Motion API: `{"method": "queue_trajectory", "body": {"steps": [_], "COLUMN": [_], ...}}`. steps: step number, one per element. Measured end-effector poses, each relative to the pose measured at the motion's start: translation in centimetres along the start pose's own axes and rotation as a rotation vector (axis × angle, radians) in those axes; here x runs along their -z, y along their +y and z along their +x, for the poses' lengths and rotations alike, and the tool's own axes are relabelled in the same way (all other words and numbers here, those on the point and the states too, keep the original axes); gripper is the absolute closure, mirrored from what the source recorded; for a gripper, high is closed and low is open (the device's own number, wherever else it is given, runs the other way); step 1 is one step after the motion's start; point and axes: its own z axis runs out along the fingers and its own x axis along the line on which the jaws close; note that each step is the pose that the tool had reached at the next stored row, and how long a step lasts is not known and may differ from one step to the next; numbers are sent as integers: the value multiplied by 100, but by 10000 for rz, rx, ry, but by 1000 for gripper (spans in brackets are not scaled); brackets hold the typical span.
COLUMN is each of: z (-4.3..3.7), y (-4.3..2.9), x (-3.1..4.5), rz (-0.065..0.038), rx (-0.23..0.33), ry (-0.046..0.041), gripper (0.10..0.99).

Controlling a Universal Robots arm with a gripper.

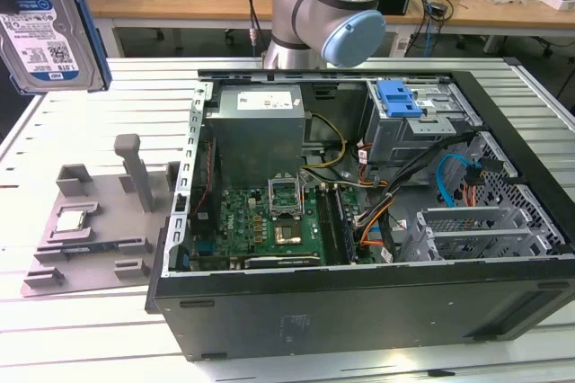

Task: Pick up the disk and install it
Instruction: 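Pick up the disk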

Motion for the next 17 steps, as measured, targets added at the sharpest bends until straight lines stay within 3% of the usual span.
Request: {"method": "queue_trajectory", "body": {"steps": [17], "z": [-15], "y": [-6], "x": [303], "rz": [0], "rx": [0], "ry": [0], "gripper": [718]}}
